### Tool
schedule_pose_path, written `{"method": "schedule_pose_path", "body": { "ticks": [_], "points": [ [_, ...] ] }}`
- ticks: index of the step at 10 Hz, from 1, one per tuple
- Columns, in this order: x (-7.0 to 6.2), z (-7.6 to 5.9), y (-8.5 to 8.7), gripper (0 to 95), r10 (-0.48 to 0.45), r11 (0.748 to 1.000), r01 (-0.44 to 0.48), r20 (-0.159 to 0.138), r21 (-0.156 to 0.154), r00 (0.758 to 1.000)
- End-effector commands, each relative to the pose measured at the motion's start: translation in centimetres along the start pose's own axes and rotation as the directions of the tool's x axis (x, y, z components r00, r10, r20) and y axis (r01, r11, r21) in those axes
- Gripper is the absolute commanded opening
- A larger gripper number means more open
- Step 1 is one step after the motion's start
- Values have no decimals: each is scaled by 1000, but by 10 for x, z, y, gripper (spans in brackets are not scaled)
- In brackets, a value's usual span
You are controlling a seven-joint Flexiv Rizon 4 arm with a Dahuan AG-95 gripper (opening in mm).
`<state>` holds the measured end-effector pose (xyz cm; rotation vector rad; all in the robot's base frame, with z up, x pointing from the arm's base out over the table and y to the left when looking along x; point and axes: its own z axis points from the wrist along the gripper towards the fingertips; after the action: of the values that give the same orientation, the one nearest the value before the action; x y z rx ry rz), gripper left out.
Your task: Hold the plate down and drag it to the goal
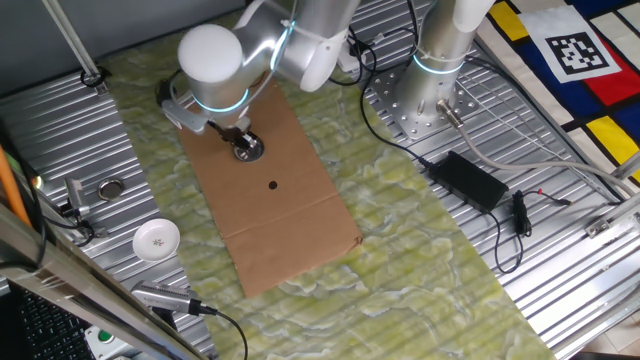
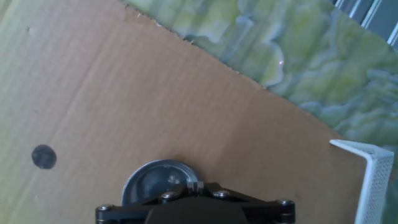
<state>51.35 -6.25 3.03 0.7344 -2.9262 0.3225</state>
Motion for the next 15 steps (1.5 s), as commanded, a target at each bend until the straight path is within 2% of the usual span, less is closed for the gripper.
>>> {"method": "schedule_pose_path", "body": {
  "ticks": [1, 8, 10, 13, 15],
  "points": [
    [1, 2, 1, 0, -6, 1000, 6, -1, 3, 1000],
    [2, 15, -2, 0, -19, 1000, 18, 6, 14, 1000],
    [4, 15, -4, 0, -38, 998, 38, -1, 43, 999],
    [3, 19, -7, 0, -43, 998, 42, 12, 55, 999],
    [5, 17, -11, 0, -55, 997, 54, 7, 64, 998]
  ]
}}
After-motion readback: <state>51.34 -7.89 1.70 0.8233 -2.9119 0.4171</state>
